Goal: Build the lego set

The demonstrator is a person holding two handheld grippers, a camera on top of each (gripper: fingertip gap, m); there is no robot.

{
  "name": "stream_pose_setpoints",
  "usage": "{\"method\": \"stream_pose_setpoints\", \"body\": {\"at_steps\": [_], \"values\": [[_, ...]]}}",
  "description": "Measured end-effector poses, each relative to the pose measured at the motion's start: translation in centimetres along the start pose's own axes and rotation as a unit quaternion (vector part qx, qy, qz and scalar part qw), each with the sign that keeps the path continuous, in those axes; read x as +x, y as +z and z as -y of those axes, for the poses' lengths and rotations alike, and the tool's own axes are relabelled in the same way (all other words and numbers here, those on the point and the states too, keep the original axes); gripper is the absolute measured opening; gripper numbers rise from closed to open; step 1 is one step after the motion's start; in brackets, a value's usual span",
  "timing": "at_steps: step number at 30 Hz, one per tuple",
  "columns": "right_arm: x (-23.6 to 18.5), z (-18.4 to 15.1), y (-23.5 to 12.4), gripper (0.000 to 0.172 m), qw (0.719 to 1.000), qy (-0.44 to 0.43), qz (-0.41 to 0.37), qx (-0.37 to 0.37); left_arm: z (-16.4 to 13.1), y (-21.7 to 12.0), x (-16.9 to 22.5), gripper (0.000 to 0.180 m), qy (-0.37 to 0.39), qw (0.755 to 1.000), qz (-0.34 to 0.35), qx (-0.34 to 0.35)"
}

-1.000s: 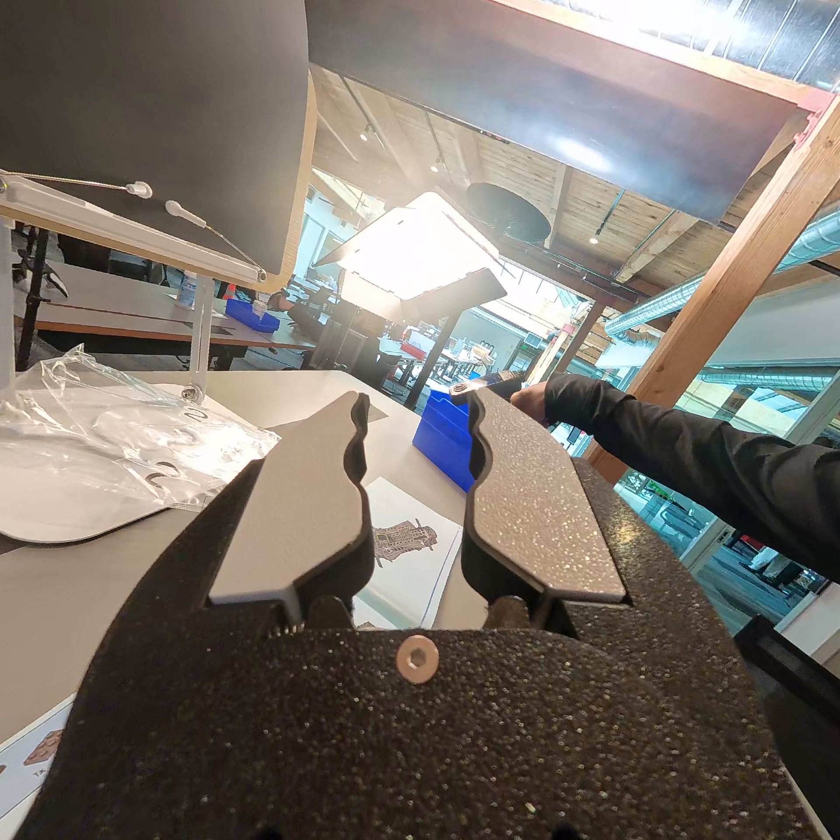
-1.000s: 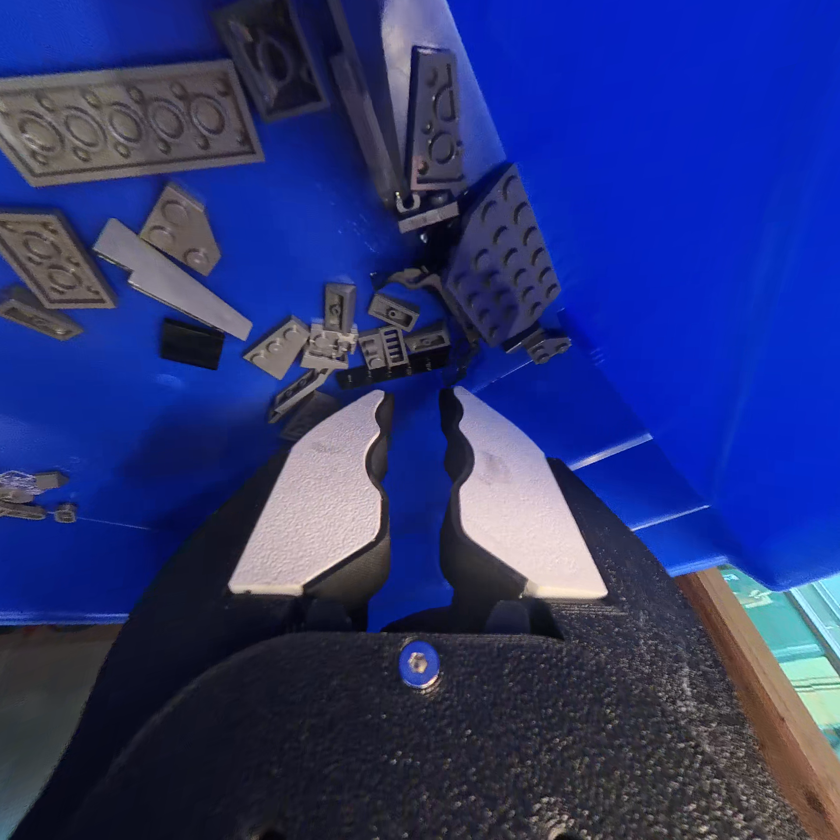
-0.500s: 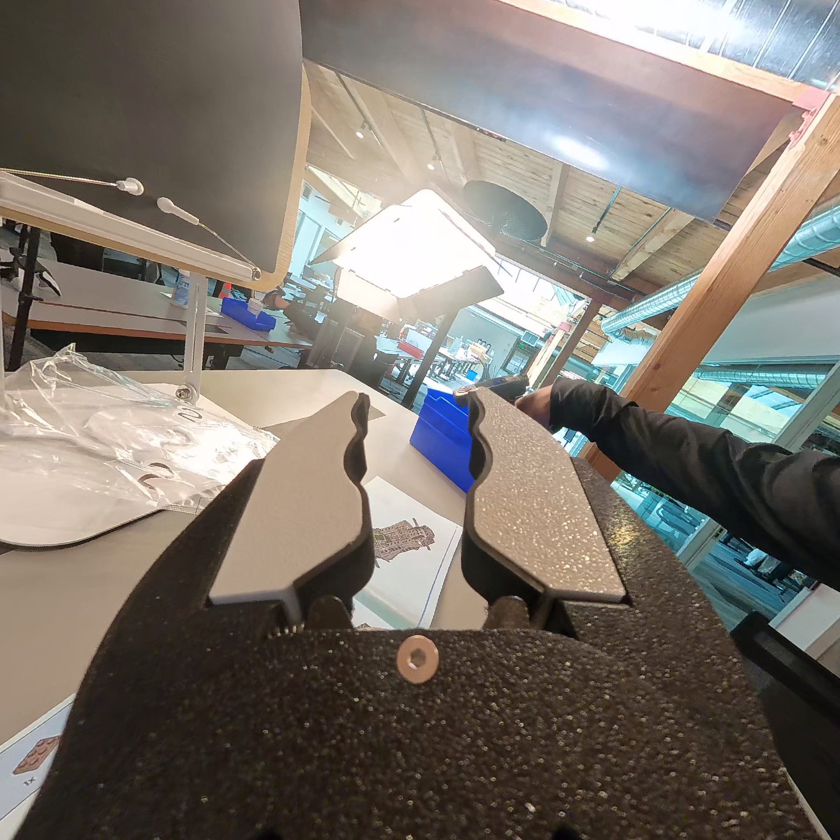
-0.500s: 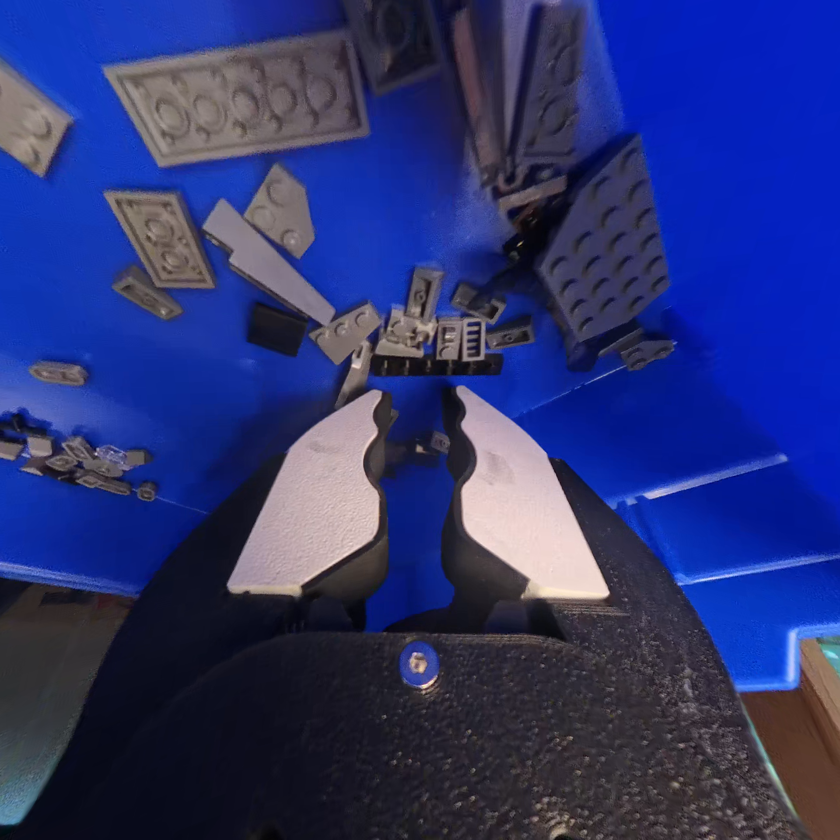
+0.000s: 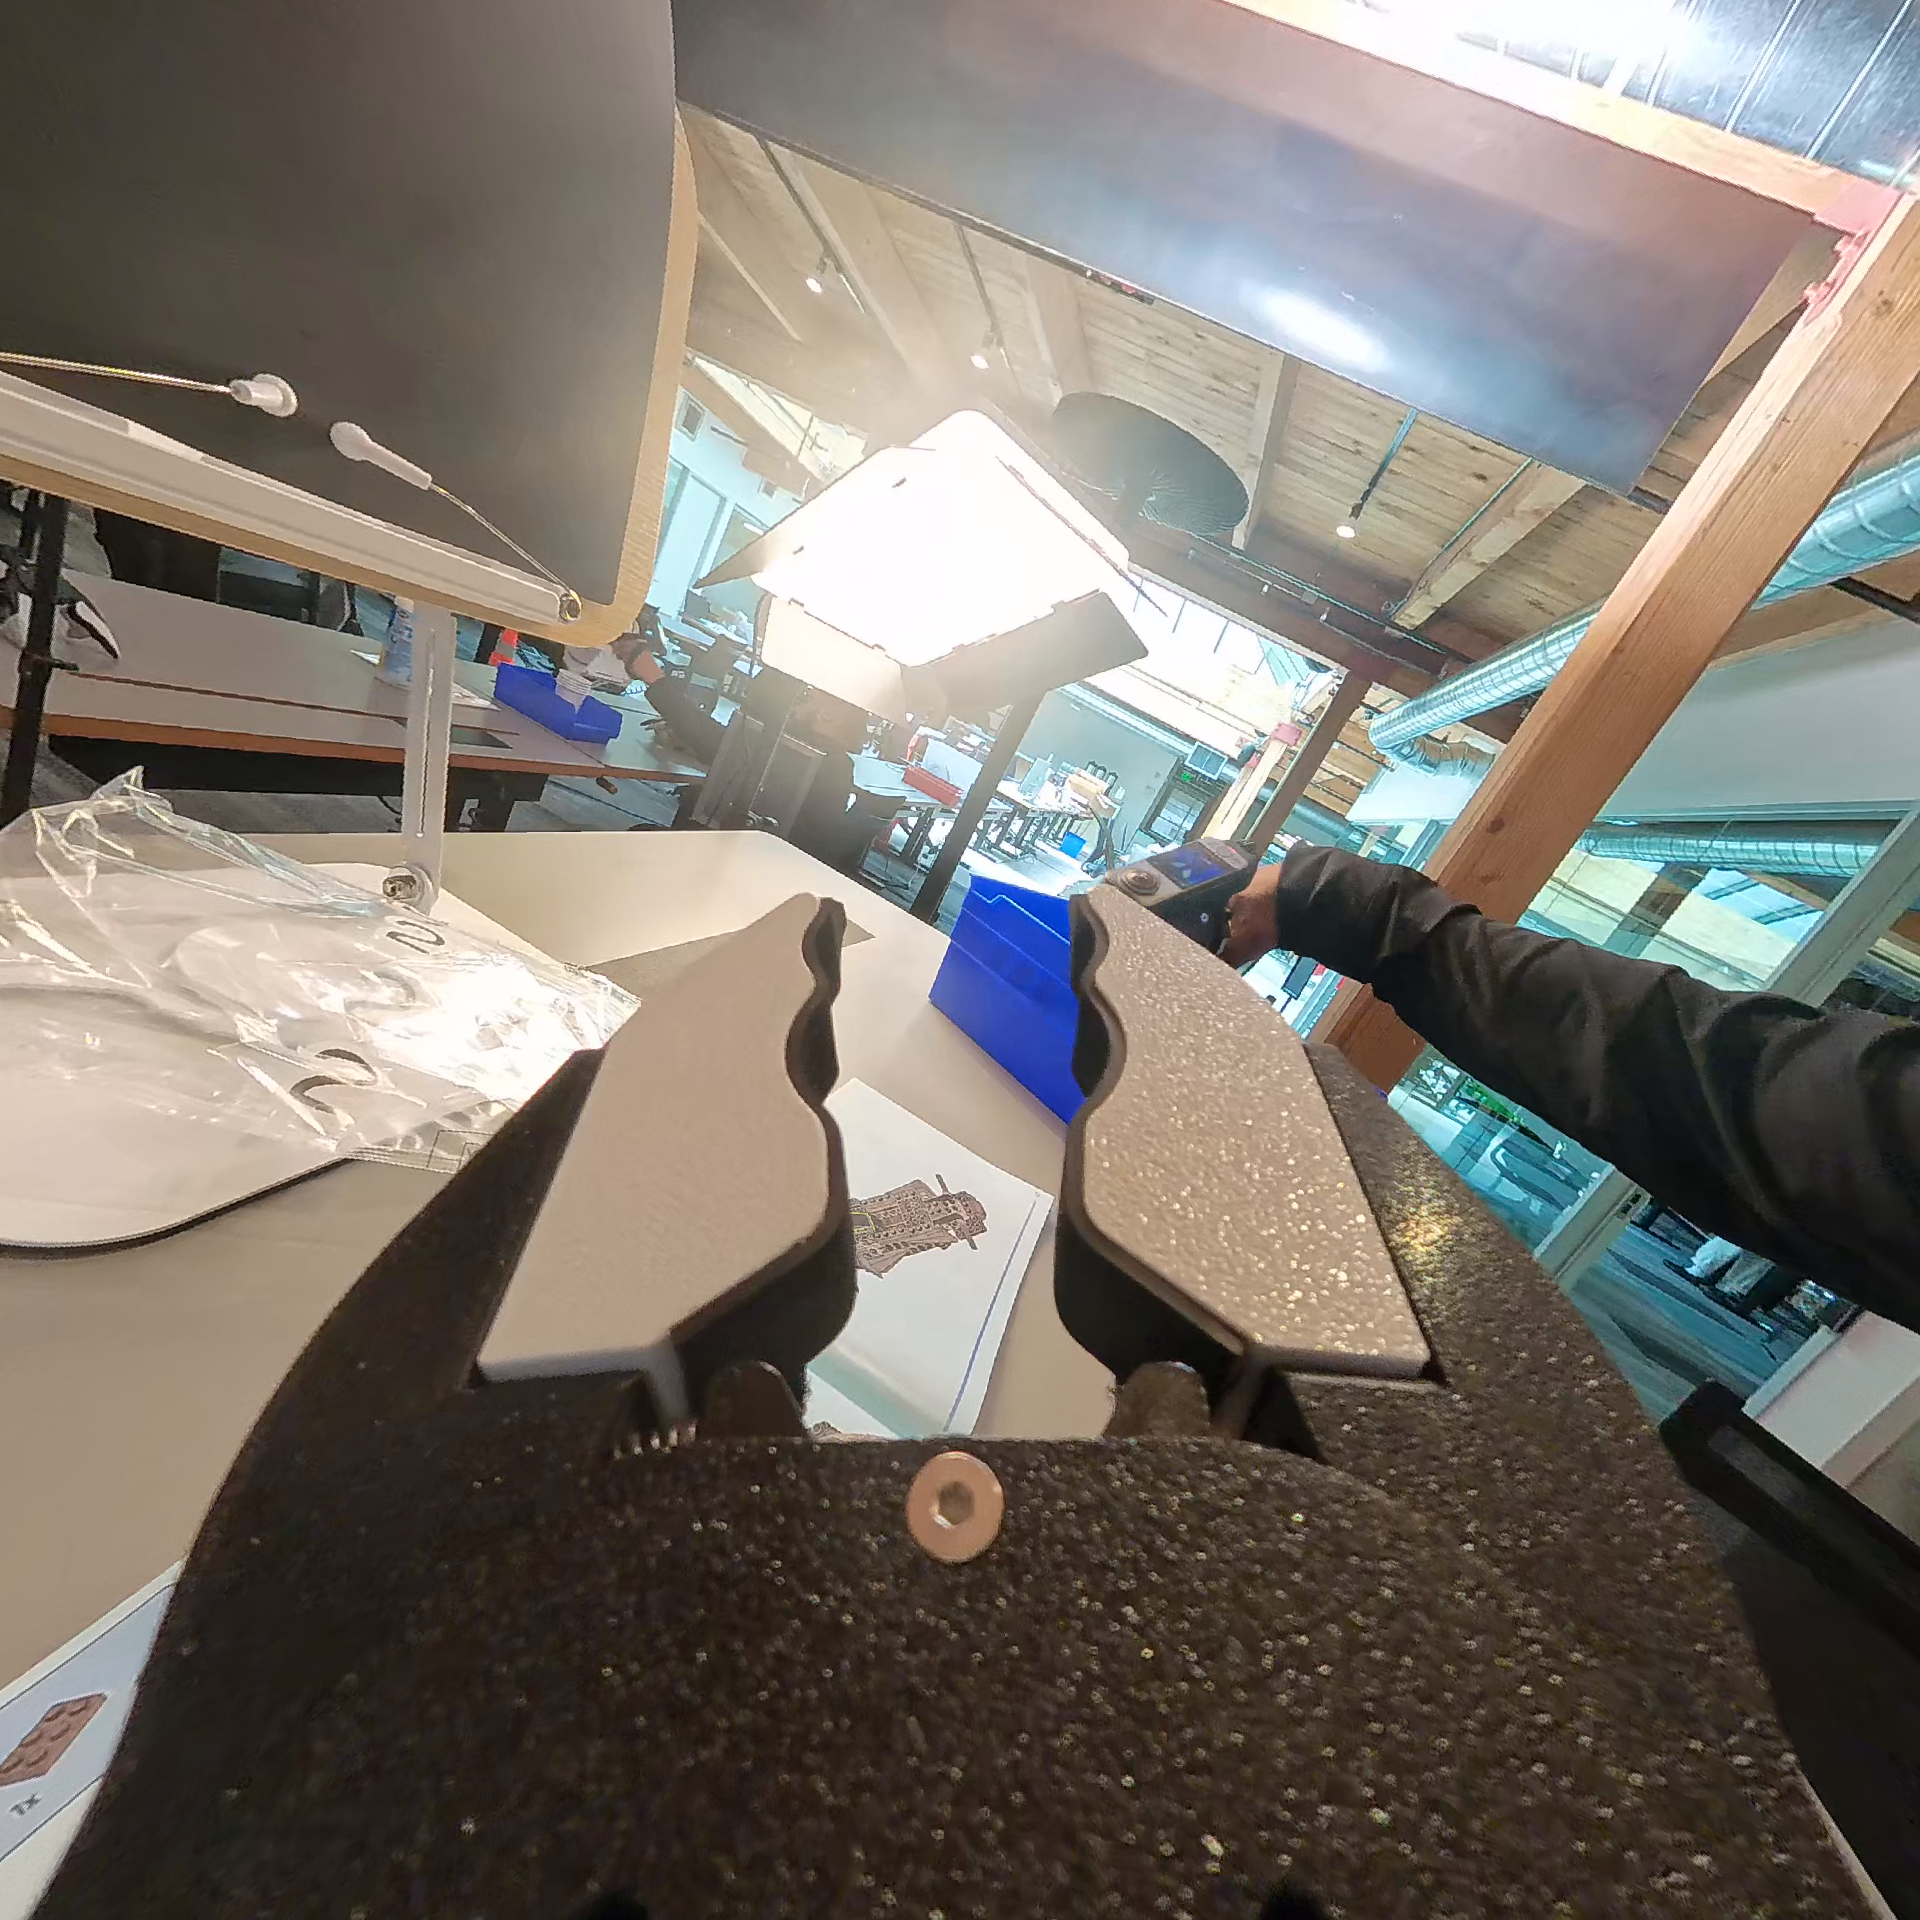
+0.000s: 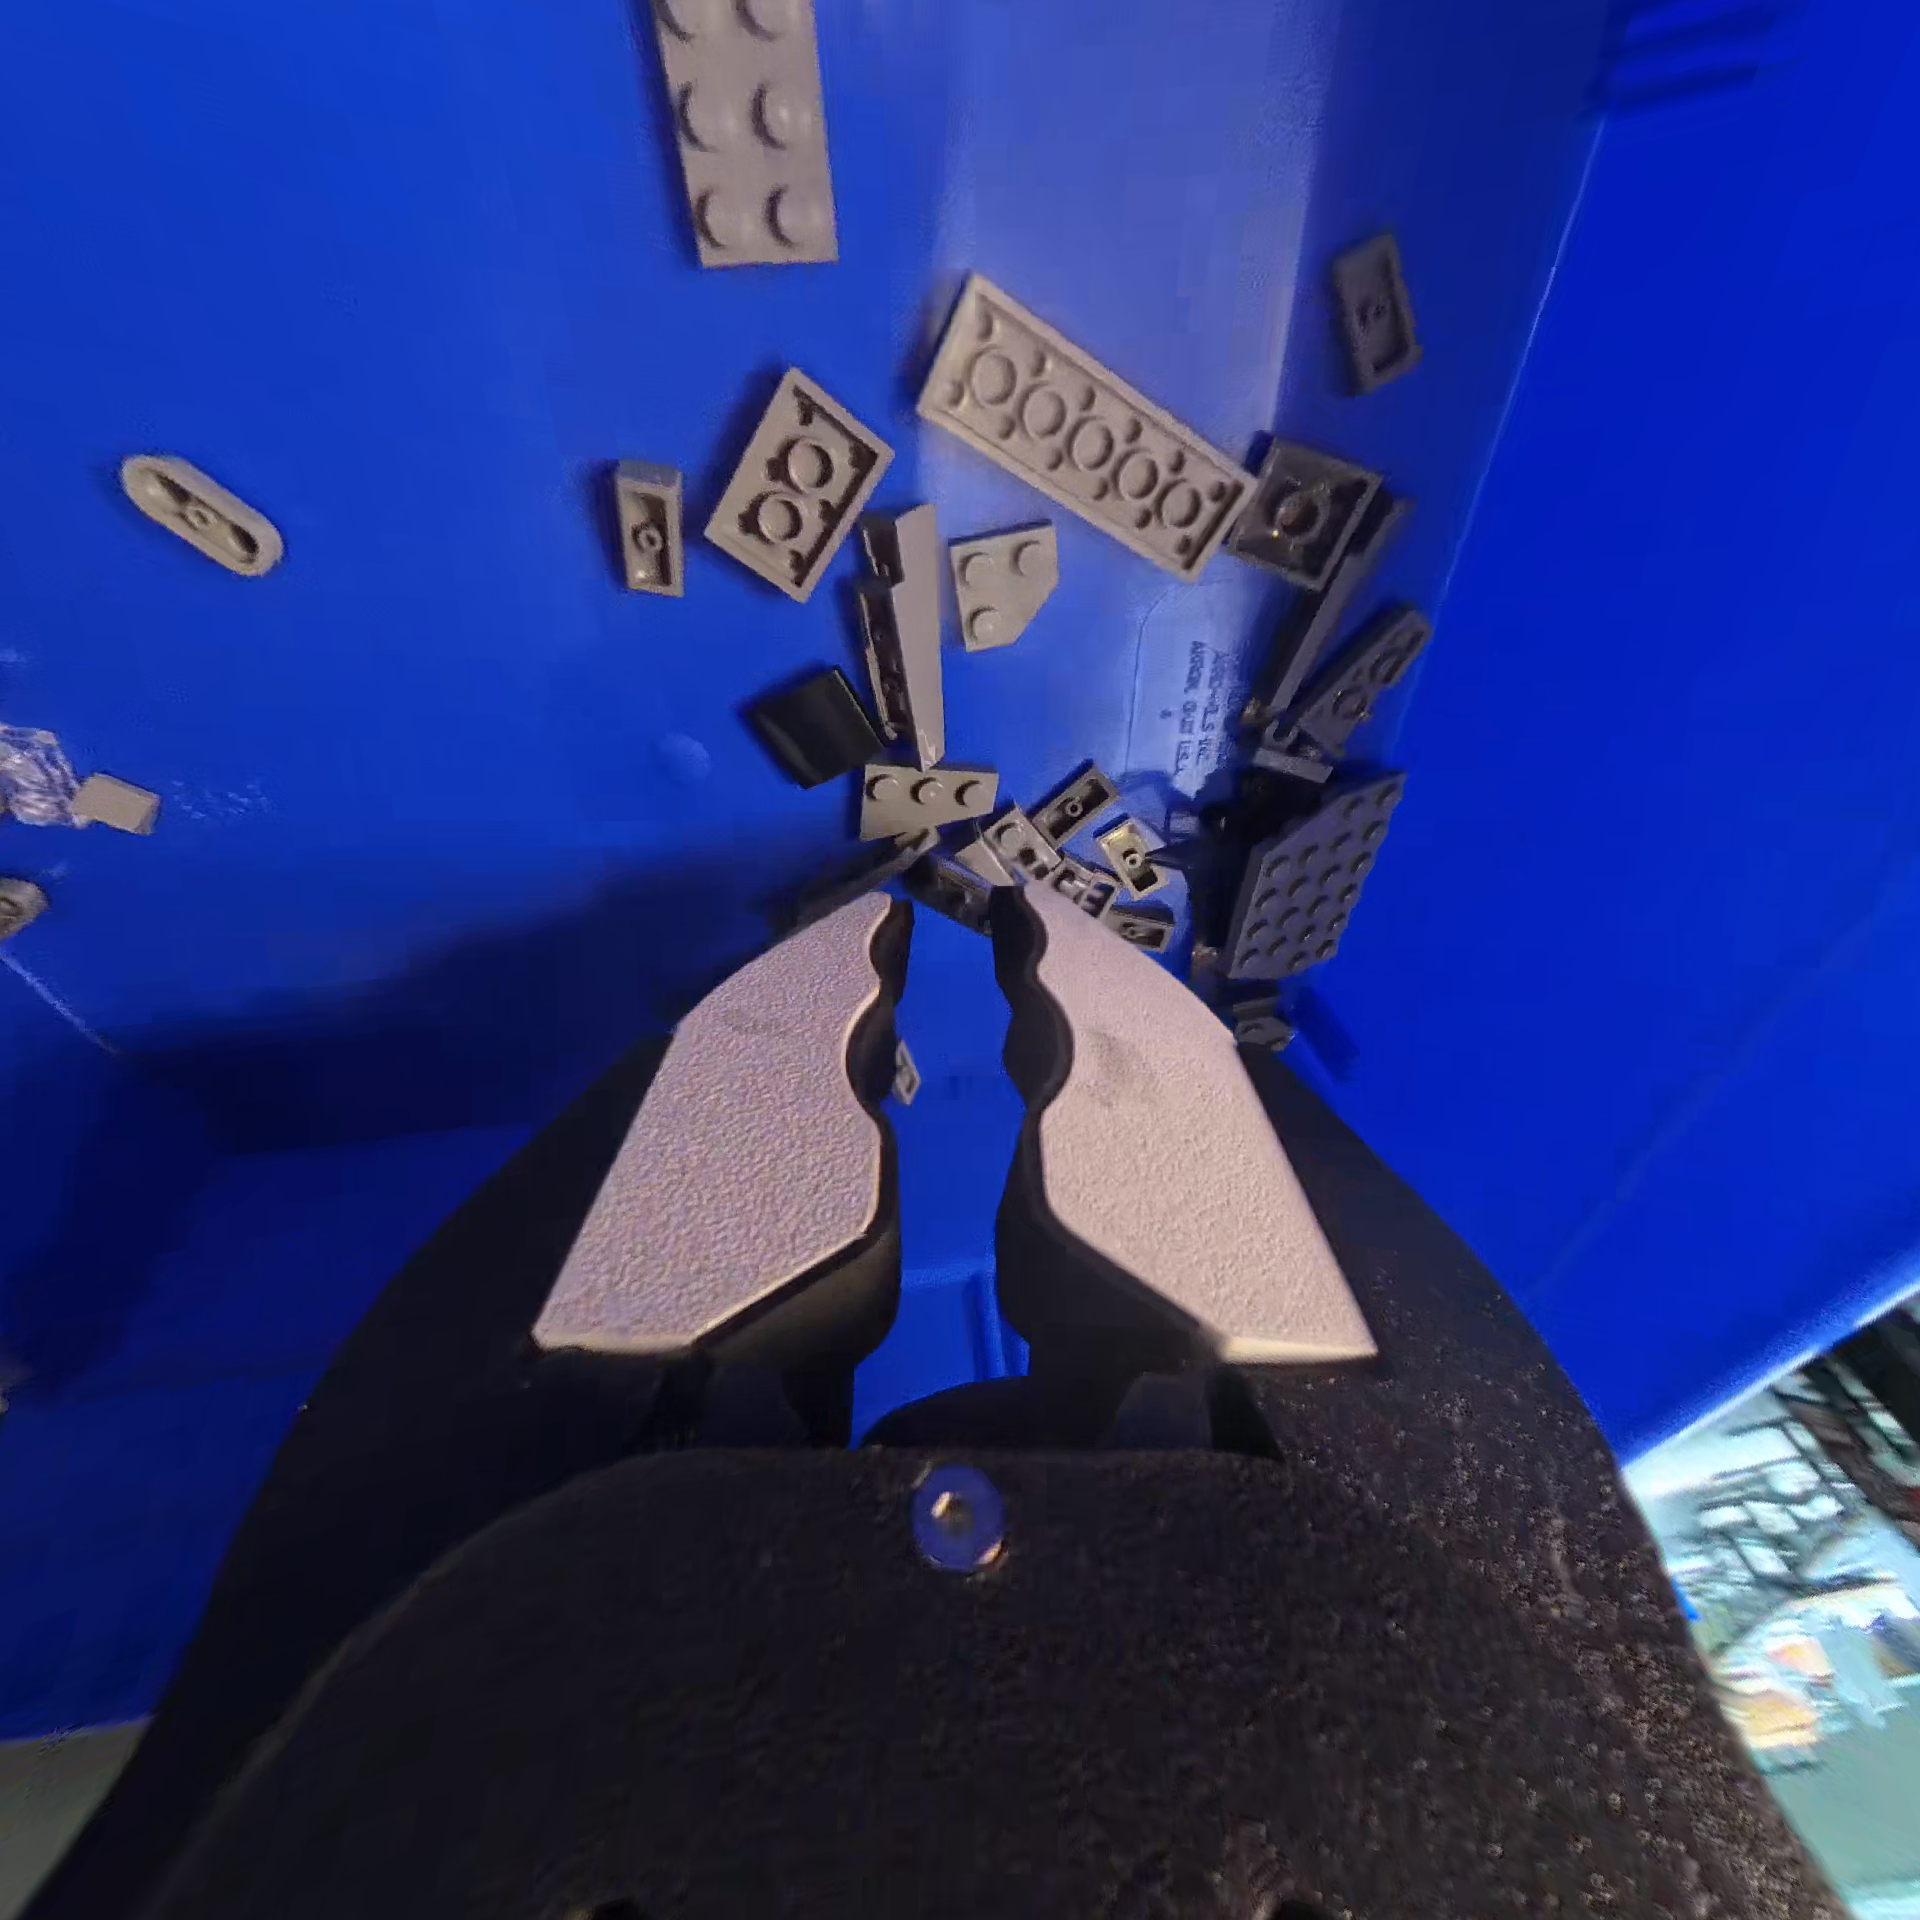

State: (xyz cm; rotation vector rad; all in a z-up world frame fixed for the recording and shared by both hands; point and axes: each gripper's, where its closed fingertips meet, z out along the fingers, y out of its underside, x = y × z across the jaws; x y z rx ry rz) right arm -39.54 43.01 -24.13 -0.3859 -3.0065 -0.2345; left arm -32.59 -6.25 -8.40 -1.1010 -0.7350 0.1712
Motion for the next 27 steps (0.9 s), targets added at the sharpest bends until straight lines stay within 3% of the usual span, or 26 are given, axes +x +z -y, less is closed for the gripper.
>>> {"method": "stream_pose_setpoints", "body": {"at_steps": [4,10,27], "values": [[0.4,-1.3,0.3,0.018,0.997,-0.054,-0.018,-0.051,0.0,-0.1,-0.1,0.043,0.0,1.0,0.002,-0.001],[0.4,-1.2,0.9,0.025,0.992,-0.101,-0.025,-0.068,0.1,-0.2,-0.3,0.043,0.0,1.0,0.006,0.0],[0.3,-1.7,1.7,0.022,0.991,-0.115,-0.025,-0.065,-0.2,-0.1,-0.5,0.043,-0.005,1.0,0.009,-0.005]]}}
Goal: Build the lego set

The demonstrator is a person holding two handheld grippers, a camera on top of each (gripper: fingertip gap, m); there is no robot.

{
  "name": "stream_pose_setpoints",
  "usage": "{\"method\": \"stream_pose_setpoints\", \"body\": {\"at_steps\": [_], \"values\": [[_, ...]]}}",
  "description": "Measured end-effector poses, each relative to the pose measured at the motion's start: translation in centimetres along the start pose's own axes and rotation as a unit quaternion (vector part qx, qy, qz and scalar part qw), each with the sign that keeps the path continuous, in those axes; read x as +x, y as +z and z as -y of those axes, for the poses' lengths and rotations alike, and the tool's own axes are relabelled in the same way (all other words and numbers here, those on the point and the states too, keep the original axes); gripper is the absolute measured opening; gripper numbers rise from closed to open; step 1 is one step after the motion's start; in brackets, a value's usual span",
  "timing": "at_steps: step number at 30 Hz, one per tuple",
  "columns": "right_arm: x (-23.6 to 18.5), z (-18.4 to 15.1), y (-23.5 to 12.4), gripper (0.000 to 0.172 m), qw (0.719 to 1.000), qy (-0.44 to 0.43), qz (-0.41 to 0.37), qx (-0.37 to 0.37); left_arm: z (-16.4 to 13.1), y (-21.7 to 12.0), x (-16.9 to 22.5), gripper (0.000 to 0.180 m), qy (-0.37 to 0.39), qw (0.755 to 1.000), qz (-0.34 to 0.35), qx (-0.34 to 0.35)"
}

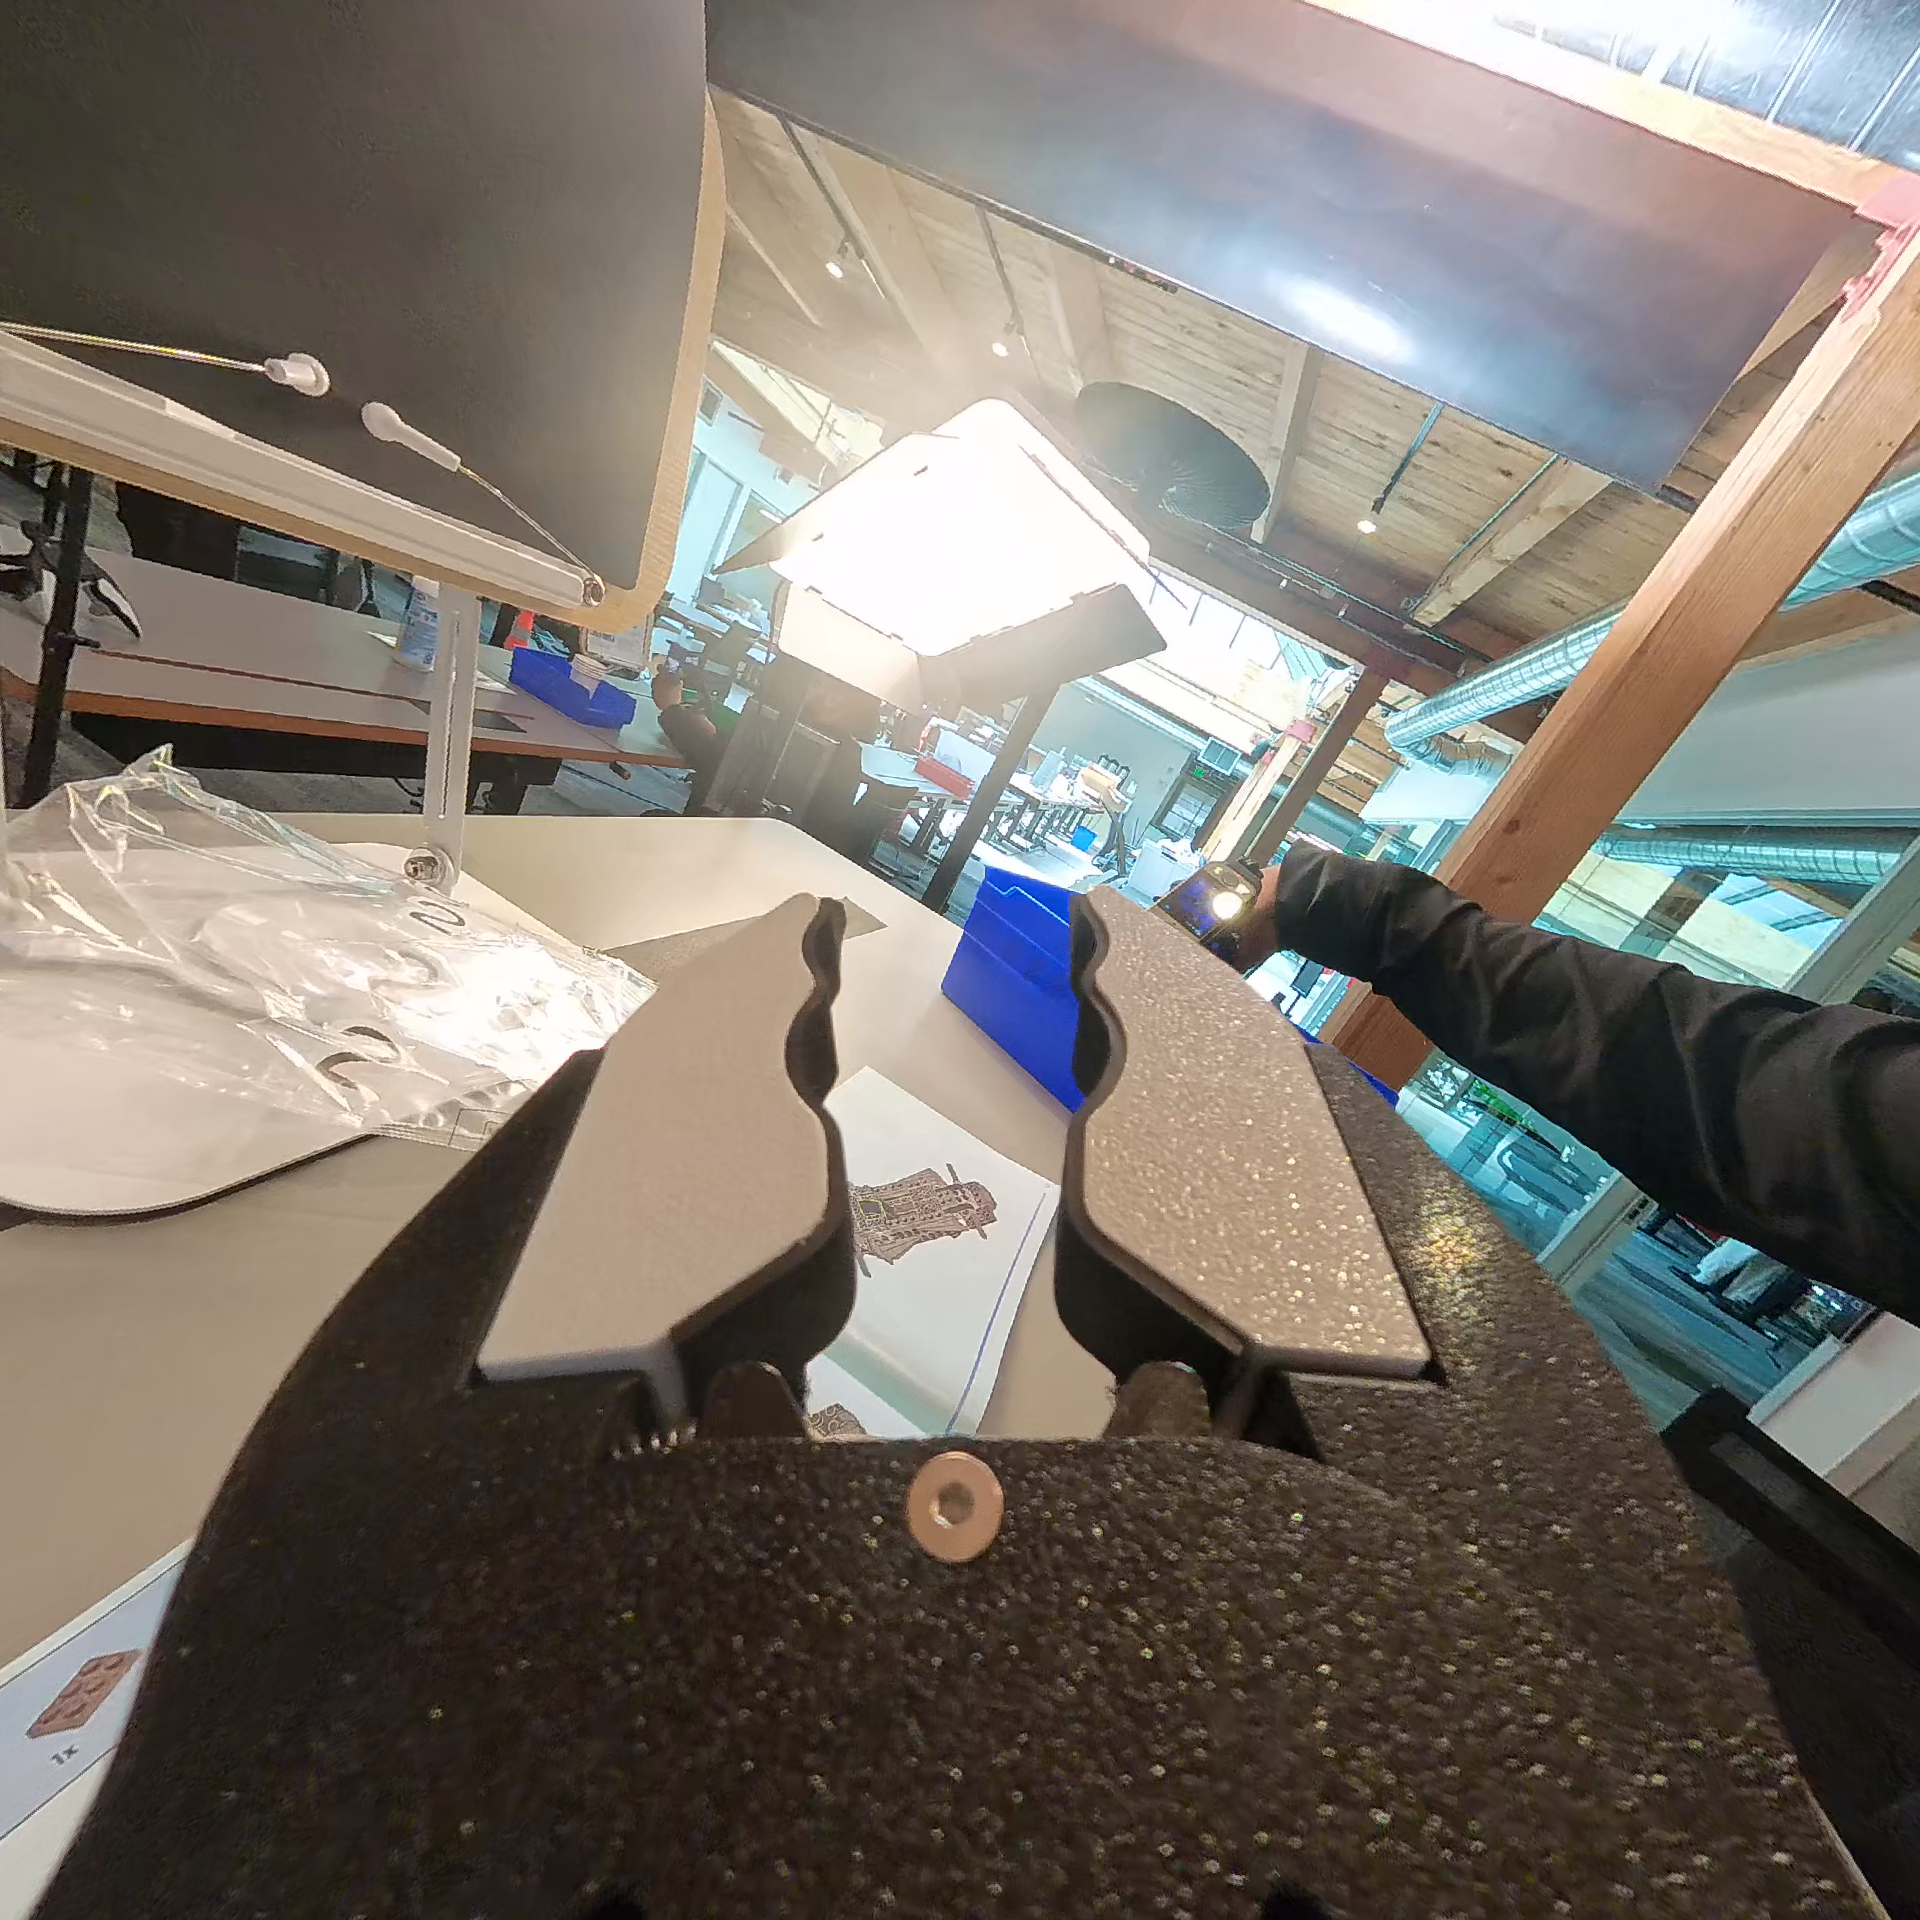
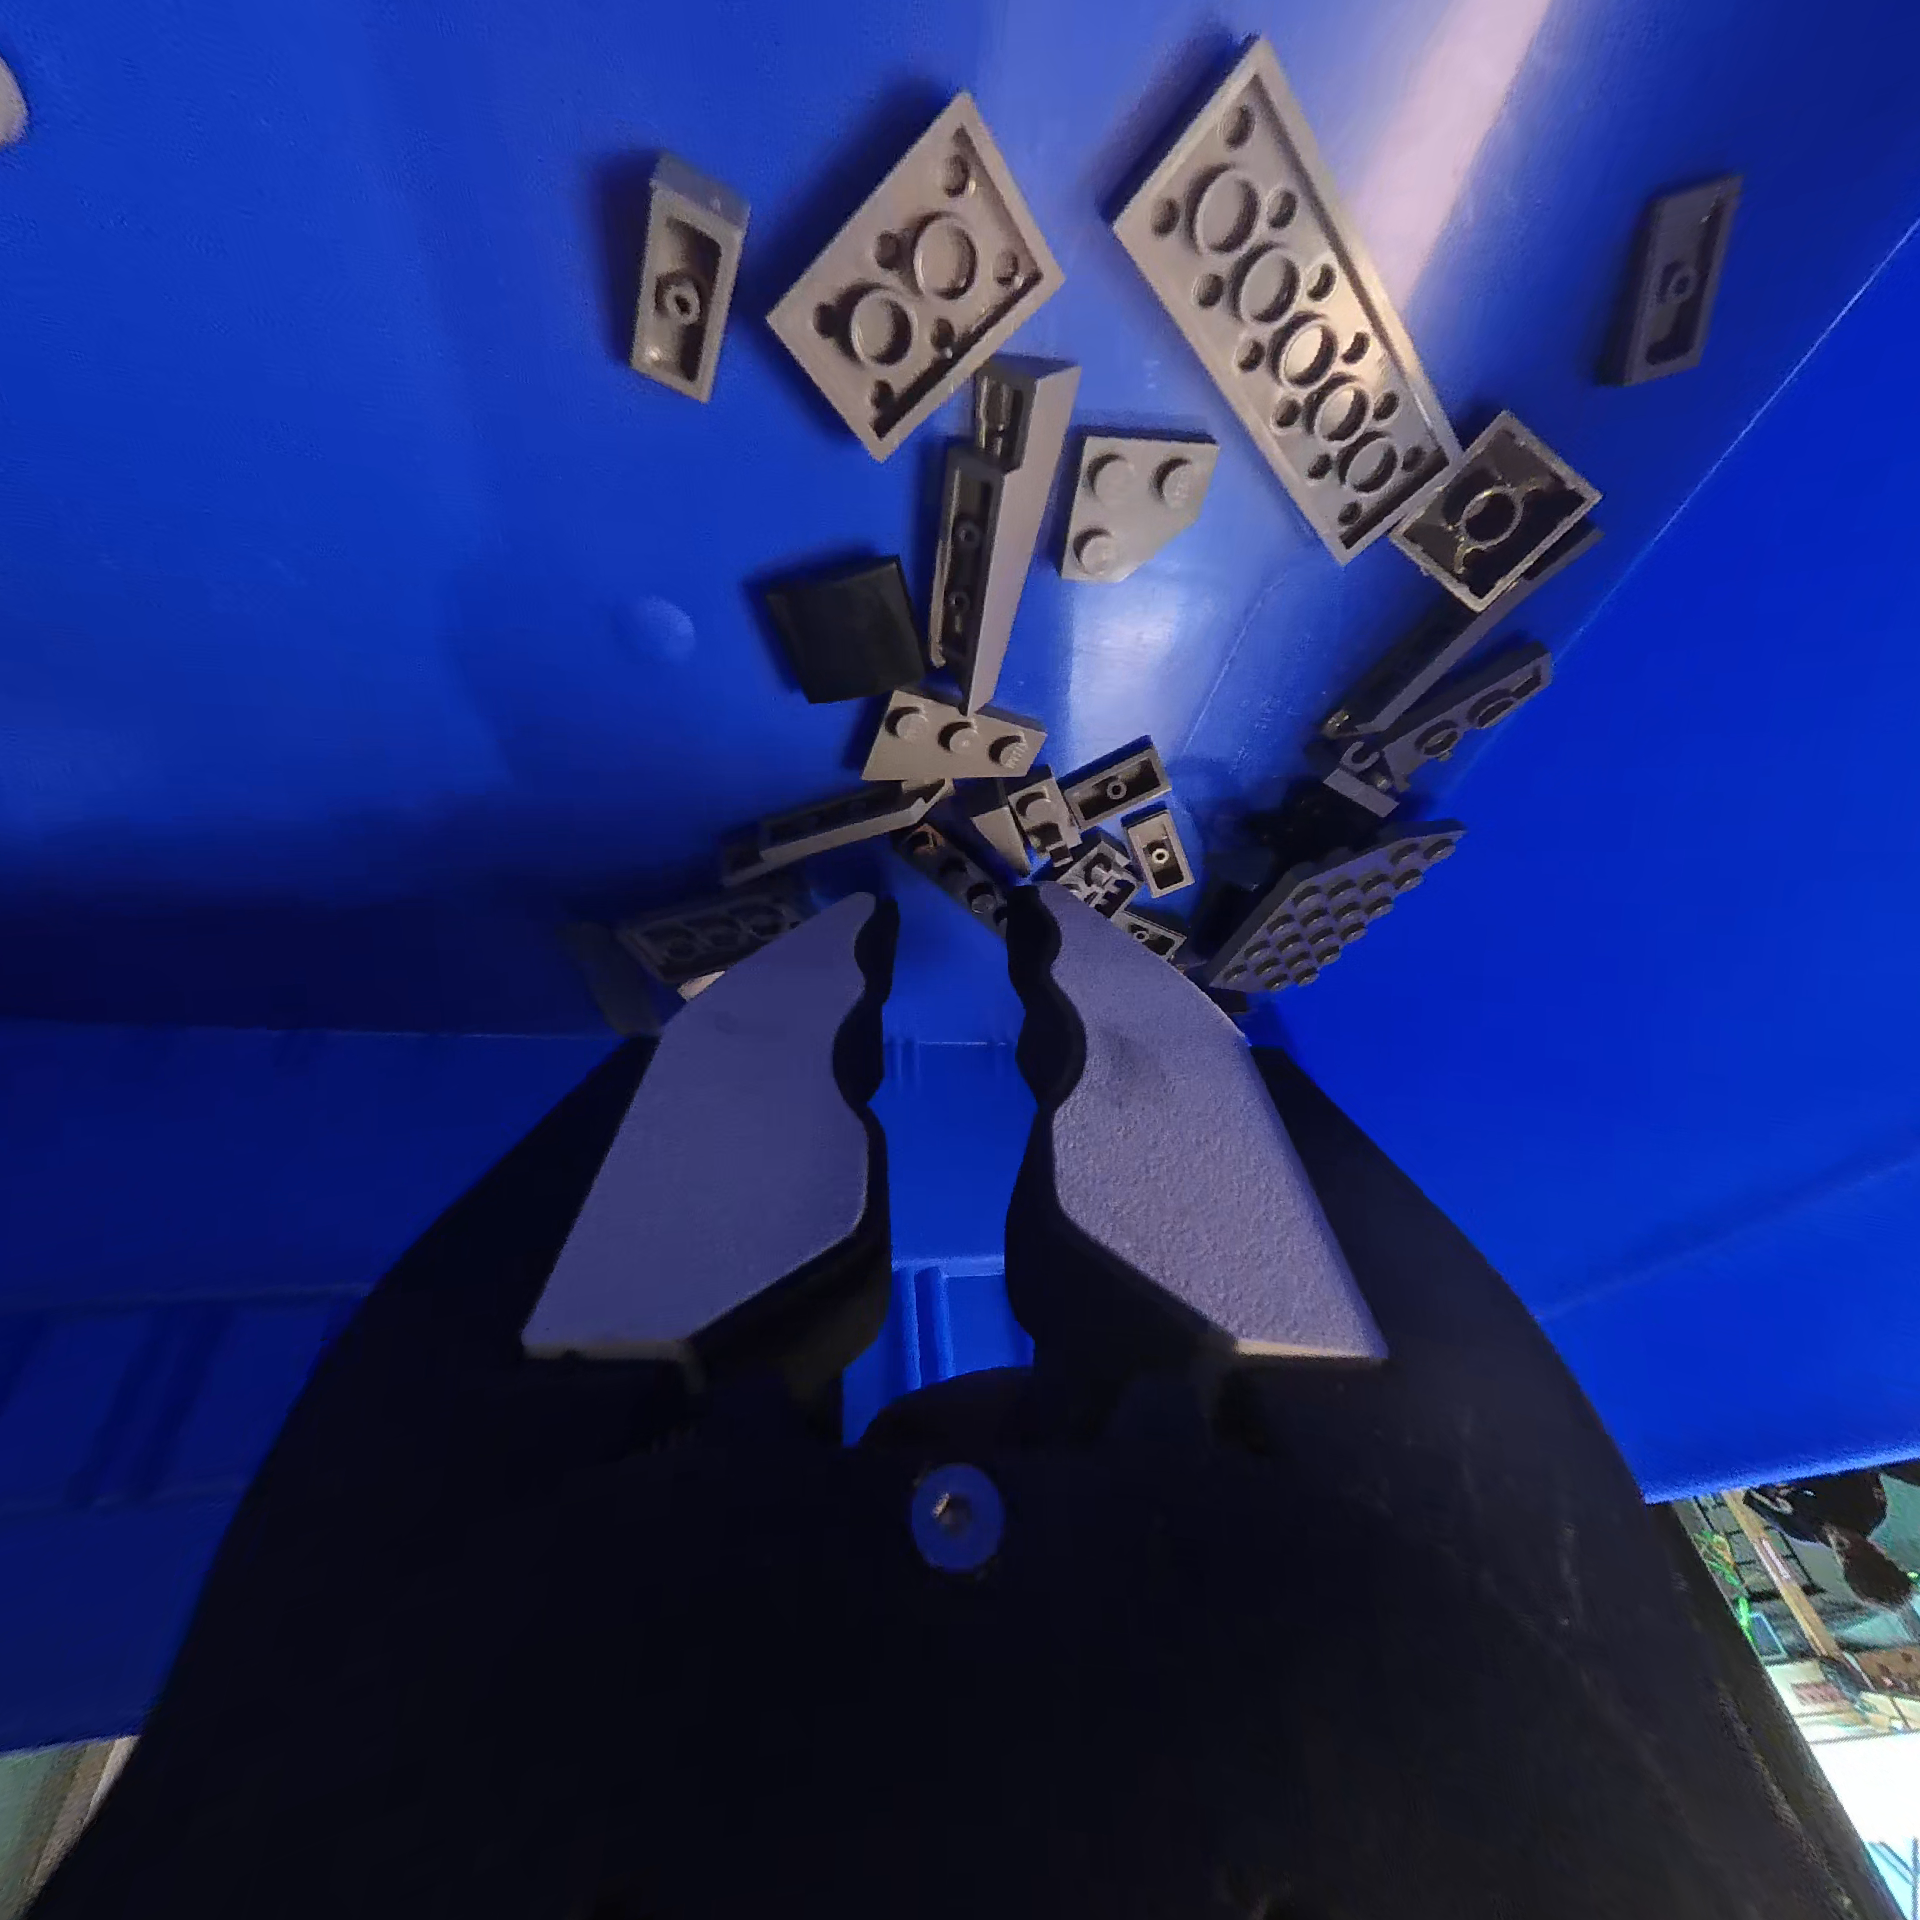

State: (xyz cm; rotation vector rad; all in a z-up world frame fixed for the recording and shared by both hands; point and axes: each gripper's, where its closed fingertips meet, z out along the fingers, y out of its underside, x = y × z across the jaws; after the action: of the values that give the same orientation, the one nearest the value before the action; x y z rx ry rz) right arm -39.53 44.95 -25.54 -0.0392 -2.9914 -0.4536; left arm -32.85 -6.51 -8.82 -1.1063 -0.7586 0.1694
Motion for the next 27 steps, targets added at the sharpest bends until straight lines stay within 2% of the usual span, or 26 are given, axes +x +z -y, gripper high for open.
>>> {"method": "stream_pose_setpoints", "body": {"at_steps": [14,20,27], "values": [[0.1,0.3,0.1,0.018,1.0,0.014,0.026,-0.006,-0.1,0.1,0.4,0.043,0.003,1.0,-0.002,-0.003],[-0.5,0.2,0.1,0.005,0.994,0.079,0.072,0.003,0.1,-0.3,0.5,0.043,0.003,1.0,0.0,0.003],[-0.9,-0.4,-0.5,0.005,0.995,0.094,0.02,-0.006,0.9,-1.1,0.3,0.043,0.003,1.0,0.003,0.017]]}}
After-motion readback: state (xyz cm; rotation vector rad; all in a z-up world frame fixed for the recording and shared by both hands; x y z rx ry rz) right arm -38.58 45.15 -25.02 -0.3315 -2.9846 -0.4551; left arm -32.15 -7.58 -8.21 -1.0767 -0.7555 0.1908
